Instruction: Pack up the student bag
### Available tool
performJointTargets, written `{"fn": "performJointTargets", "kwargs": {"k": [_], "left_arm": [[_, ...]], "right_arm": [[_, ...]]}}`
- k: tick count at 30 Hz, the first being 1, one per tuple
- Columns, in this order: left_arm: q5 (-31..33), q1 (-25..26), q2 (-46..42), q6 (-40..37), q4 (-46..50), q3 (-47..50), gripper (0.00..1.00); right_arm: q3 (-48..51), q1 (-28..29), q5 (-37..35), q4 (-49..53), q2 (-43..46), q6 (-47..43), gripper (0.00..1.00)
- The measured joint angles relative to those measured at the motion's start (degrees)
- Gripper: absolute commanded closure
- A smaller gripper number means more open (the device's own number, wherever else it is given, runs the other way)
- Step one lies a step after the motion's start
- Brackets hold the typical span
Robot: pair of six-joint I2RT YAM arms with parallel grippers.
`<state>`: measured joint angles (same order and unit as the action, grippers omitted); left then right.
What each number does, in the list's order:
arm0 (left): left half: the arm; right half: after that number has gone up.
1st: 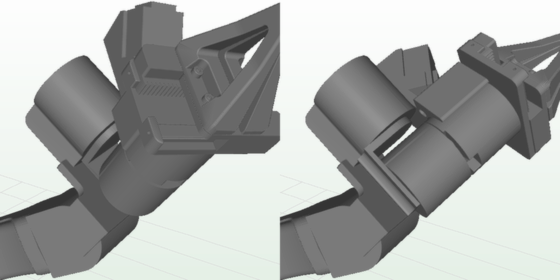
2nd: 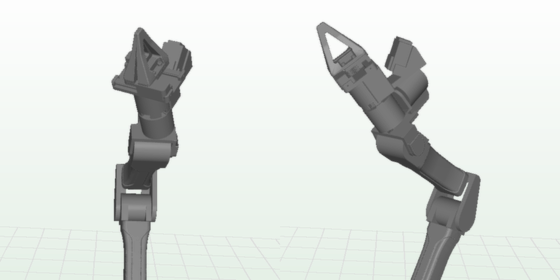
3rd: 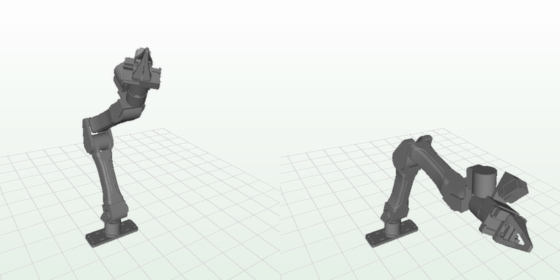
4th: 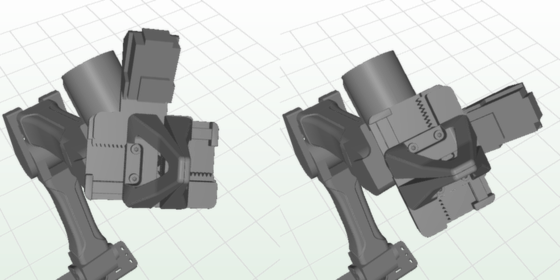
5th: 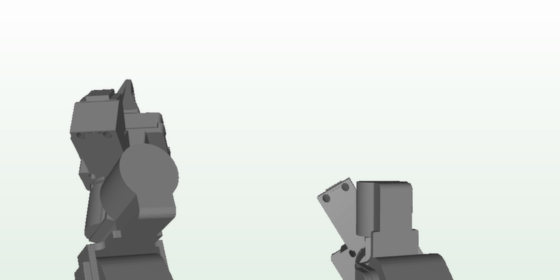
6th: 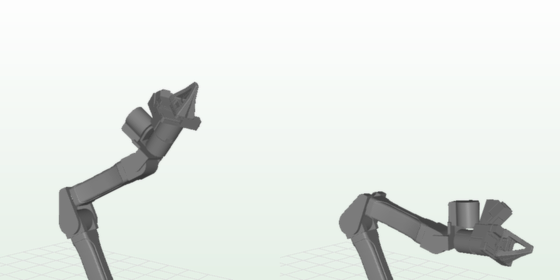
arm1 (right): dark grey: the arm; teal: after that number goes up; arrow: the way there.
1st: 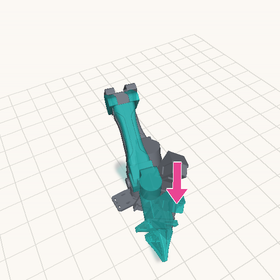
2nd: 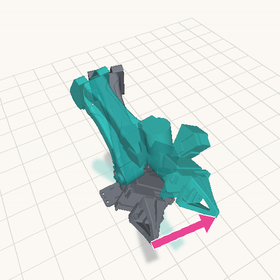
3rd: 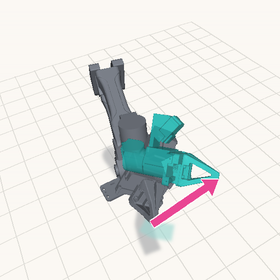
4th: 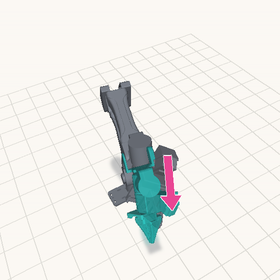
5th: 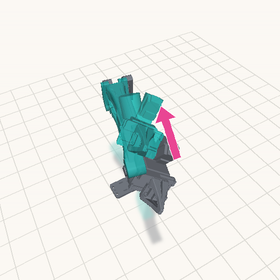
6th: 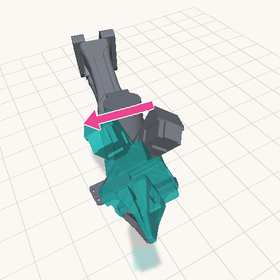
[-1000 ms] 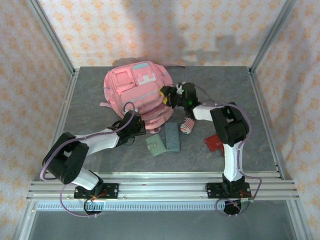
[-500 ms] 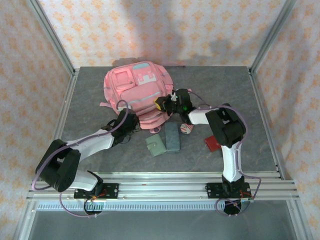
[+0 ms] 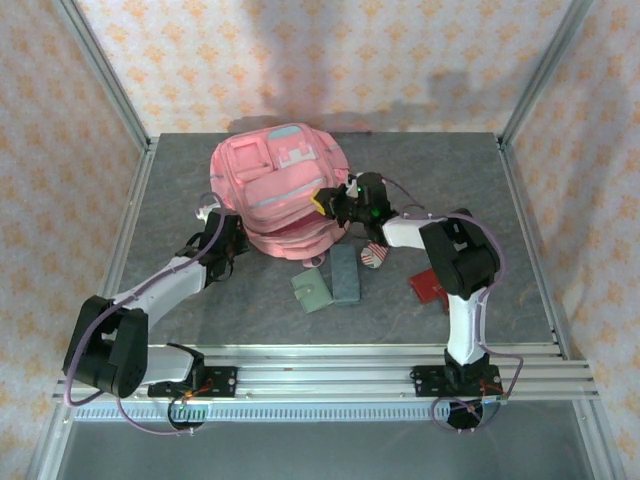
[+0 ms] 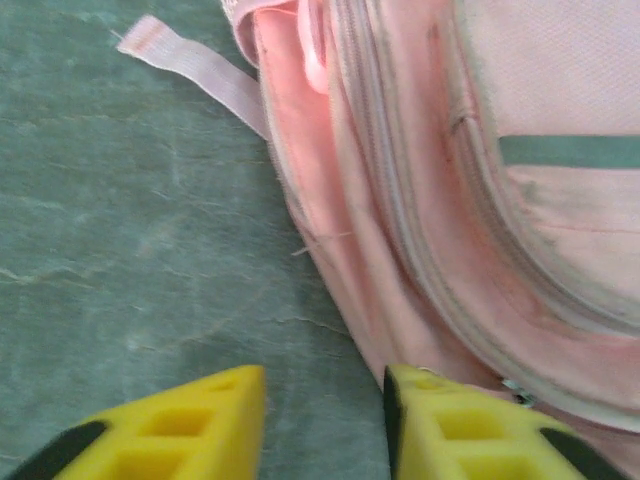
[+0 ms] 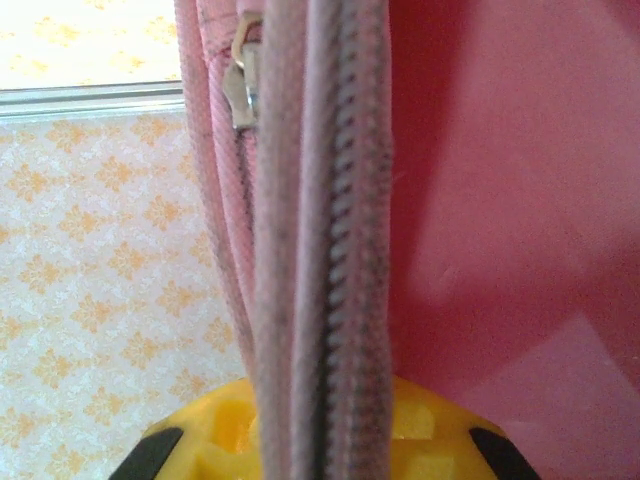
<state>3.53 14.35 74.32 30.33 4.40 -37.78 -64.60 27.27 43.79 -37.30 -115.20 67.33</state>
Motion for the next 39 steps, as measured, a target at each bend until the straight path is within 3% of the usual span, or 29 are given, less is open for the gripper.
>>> {"fn": "performJointTargets", "kwargs": {"k": [4,8,14,18,22,31,33,37,39], "left_arm": [[-4.09,0.02,-1.33,-1.09,-1.92,0.00,0.40],[-6.36,0.00,-1.07,-1.36,-3.78,0.00,0.36],[-9.53,1.18,2.05,-1.60,-6.69,-0.02,0.29],[-6.27,8.09,2.14,-4.72,-6.91,-1.18,0.22],[-2.05,14.14,2.80,-9.53,-7.26,-4.48,0.21],[10.60,18.43,15.56,-21.99,-7.45,-16.98,0.22],[13.42,18.69,18.18,-24.41,-7.39,-18.80,0.29],[18.86,18.78,22.75,-27.96,-6.73,-22.45,0.73],[20.20,18.82,23.78,-29.46,-6.36,-23.69,0.83]], "right_arm": [[-0.55,-1.16,1.25,0.04,0.24,0.20,0.95],[-0.74,-2.05,1.14,0.15,1.73,0.63,0.70],[-1.11,-1.18,1.03,-4.07,1.79,2.10,0.72],[-1.11,0.00,1.20,-5.73,1.79,2.56,0.63],[-1.11,0.35,1.51,-5.97,1.81,2.08,0.60],[-1.11,0.33,1.70,-5.16,2.89,1.31,0.60],[-1.11,0.33,1.70,-4.96,3.41,1.01,0.60],[-0.98,0.28,1.70,-3.96,4.63,0.37,0.60],[-0.20,0.28,1.73,-3.96,5.68,0.09,0.60]]}}
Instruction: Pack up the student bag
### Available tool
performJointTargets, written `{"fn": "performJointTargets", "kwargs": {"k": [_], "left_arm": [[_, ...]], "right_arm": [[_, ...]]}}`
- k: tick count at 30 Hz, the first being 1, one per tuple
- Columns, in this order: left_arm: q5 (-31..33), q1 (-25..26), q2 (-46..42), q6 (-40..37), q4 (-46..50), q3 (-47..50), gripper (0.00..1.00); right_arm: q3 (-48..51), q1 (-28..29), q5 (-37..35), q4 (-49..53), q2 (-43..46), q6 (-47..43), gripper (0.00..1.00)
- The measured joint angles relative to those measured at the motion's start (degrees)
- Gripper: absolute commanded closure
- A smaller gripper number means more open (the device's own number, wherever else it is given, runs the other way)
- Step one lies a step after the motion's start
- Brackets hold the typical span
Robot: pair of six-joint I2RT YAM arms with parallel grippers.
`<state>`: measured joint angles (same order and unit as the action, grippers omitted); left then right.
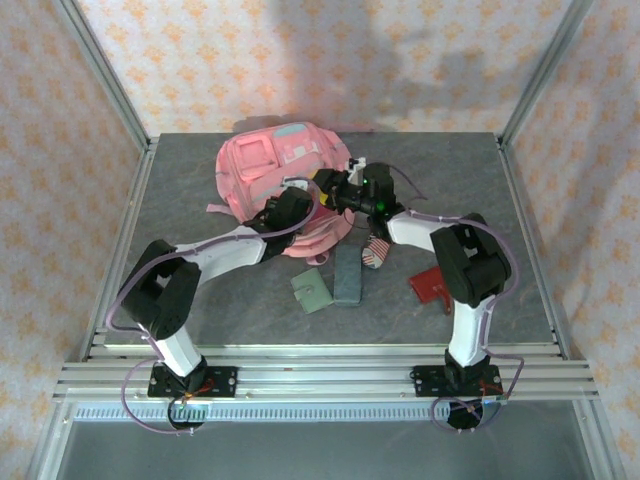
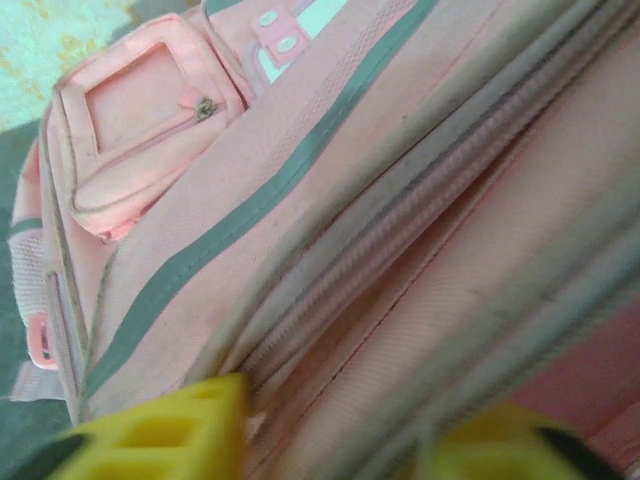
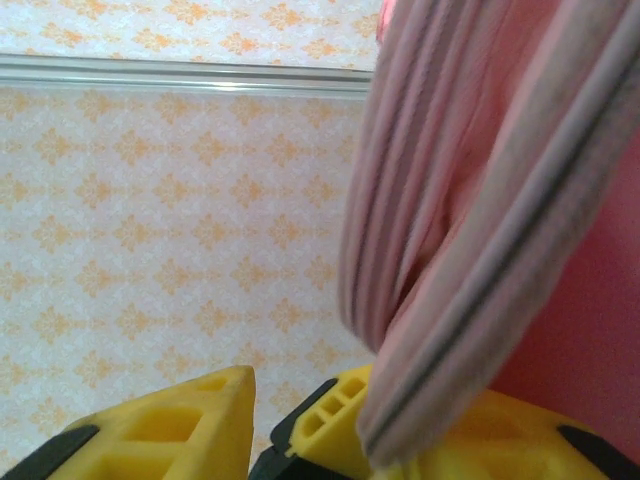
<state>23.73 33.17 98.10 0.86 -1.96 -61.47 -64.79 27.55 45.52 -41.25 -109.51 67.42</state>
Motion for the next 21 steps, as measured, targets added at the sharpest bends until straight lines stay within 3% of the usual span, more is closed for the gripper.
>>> {"fn": "performJointTargets", "kwargs": {"k": [3,11,21], "left_arm": [[0.87,0.00,0.24,-1.77,1.62,-1.49,1.00],[-0.72,-1.31,-0.02,-1.40,6.60,-6.16,1.00],[-4.92,-5.35,-0.13,0.79,14.01,-14.45,1.00]], "right_arm": [[2.62,0.00,-0.02,-0.35,2.51,-1.05,0.60],[11.89,0.04,-1.73,-1.20,4.20,-3.98,0.60],[11.39,0.57,-7.13,7.21,0.07,-9.14,0.61]]}}
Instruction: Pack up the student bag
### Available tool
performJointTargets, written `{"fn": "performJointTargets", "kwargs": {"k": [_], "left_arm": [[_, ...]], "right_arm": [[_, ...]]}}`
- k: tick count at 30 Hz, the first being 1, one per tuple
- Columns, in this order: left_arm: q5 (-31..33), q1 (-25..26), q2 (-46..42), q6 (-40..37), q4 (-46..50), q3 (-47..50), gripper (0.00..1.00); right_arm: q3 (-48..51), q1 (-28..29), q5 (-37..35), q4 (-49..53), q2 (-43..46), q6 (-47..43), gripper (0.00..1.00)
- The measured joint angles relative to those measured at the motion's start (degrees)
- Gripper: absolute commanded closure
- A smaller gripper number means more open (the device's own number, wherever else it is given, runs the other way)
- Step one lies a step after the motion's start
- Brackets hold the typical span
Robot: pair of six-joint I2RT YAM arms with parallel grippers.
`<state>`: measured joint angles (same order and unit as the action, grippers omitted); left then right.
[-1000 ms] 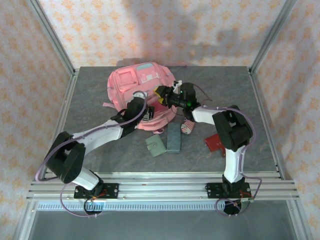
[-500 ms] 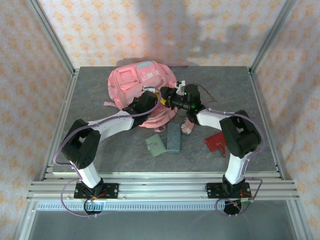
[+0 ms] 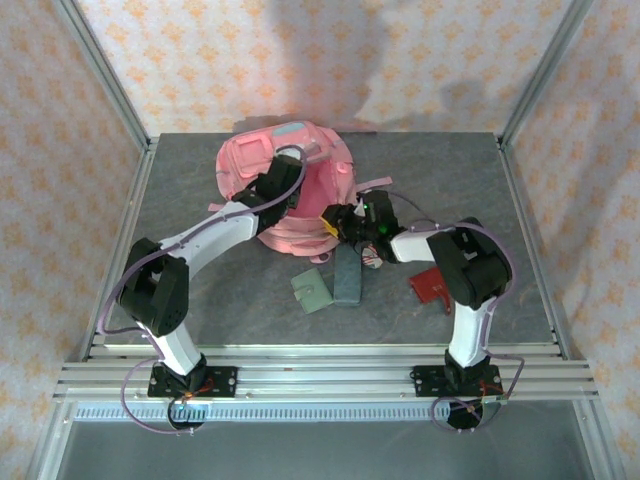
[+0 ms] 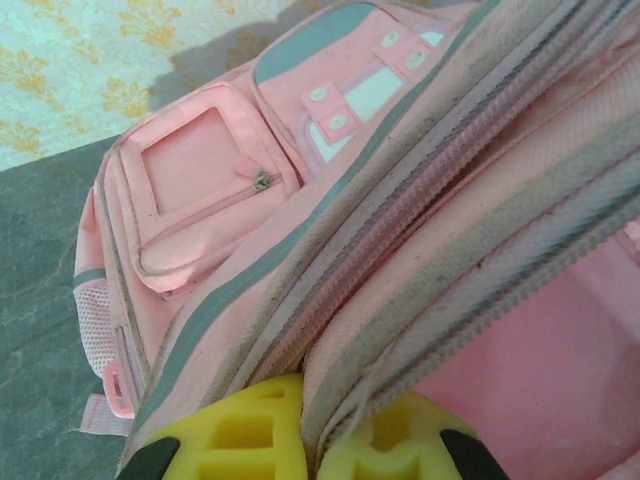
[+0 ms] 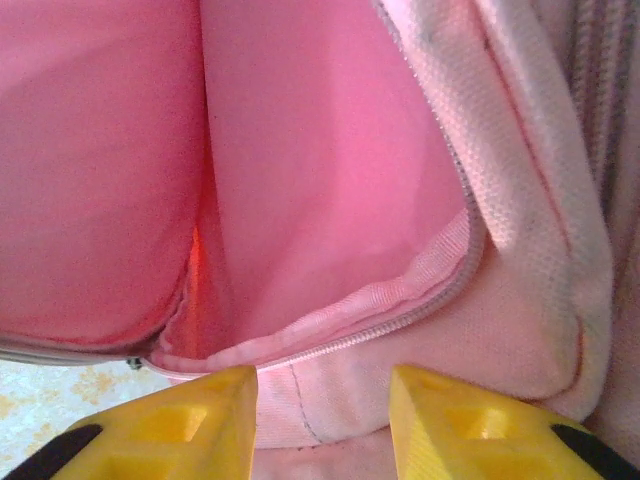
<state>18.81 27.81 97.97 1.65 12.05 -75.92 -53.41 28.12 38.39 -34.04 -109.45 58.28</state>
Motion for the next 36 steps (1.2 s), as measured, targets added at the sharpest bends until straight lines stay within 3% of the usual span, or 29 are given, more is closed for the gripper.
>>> {"fn": "performJointTargets", "kwargs": {"k": [4,6,8,12,13,24,30,36], "left_arm": [[-2.12,-0.59,0.00,0.79,1.57,-1.20,1.00],[-2.75,-0.55,0.00,1.42,1.75,-1.20,1.00],[-3.23,-0.55,-0.02,1.84,1.75,-1.18,1.00],[-3.41,-0.55,-1.05,2.62,1.44,-0.02,1.00],[-3.41,-0.55,-1.20,2.82,1.49,0.02,1.00],[-4.33,-0.57,-1.27,4.13,1.66,-0.02,1.00],[-5.01,-0.57,-1.27,4.57,1.68,-0.02,1.00],[-5.35,-0.59,-1.27,4.57,2.80,-0.92,1.00]], "right_arm": [[-2.25,0.22,-1.64,4.90,0.37,-2.86,0.59],[-3.89,0.26,-2.82,9.07,1.42,-5.16,0.51],[-5.70,0.44,-5.42,14.58,3.58,-8.39,0.38],[-7.91,1.18,-11.96,25.64,10.99,-14.40,0.22],[-8.04,1.53,-13.53,28.06,13.51,-15.56,0.00],[2.69,10.99,-29.03,48.00,35.34,-20.87,0.01],[6.97,21.14,-36.46,55.47,35.52,-16.50,0.00],[7.34,27.65,-42.38,57.27,27.96,-11.69,0.01]]}}
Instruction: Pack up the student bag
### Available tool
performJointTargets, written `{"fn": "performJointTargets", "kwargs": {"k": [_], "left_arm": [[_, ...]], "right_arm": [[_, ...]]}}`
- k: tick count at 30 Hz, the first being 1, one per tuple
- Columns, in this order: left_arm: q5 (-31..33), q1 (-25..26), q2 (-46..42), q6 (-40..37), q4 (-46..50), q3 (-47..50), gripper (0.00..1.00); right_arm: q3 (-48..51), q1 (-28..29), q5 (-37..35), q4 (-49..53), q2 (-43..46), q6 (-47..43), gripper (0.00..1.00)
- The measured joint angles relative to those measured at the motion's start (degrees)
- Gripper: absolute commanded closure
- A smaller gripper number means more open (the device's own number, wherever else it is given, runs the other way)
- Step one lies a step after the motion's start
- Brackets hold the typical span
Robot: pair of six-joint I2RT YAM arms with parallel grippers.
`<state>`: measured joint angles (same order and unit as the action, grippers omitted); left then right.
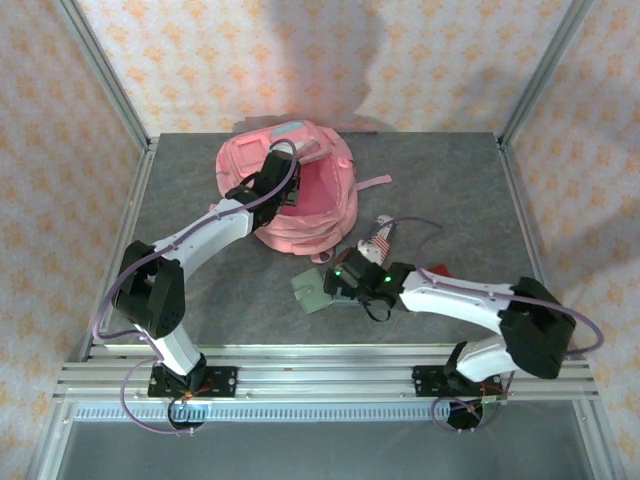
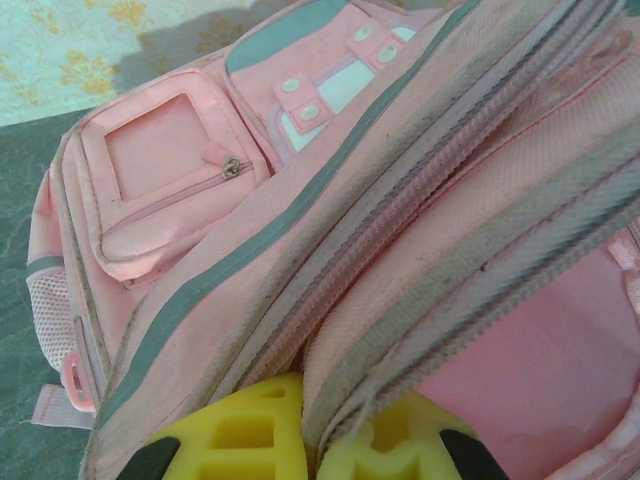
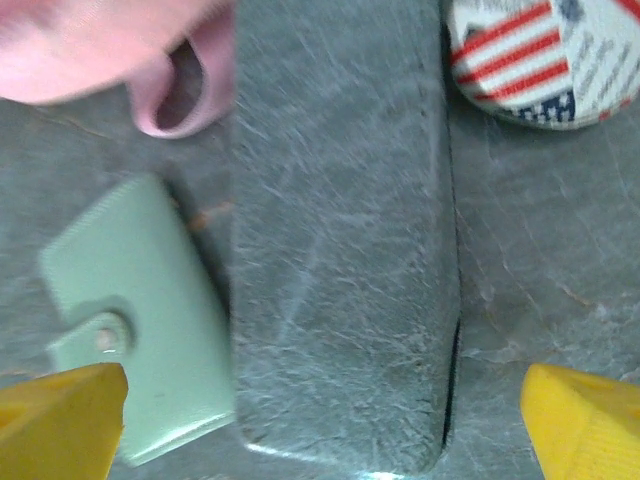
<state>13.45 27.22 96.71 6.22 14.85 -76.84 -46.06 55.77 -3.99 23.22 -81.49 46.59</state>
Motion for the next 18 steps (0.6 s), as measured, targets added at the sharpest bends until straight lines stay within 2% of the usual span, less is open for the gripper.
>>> {"fn": "performJointTargets", "kwargs": {"k": [4,6,9,14,18], "left_arm": [[-0.02,0.00,0.00,0.20,0.44,-0.35,1.00],[-0.02,0.00,0.00,0.37,0.50,-0.35,1.00],[-0.02,0.00,0.00,0.42,0.57,-0.35,1.00],[-0.02,0.00,0.00,0.39,0.61,-0.35,1.00],[-0.02,-0.02,0.00,0.39,0.61,-0.35,1.00]], "right_arm": [[-0.68,1.09,-2.34,0.00,-5.92,1.36,0.00],[-1.25,1.09,-3.23,-0.04,-8.09,1.64,0.04],[-1.86,1.14,-3.78,-0.57,-9.60,1.55,0.16],[-2.16,1.31,-3.80,-1.36,-9.60,0.79,0.45],[-1.46,1.29,-3.54,-1.51,-8.17,0.04,0.54]]}}
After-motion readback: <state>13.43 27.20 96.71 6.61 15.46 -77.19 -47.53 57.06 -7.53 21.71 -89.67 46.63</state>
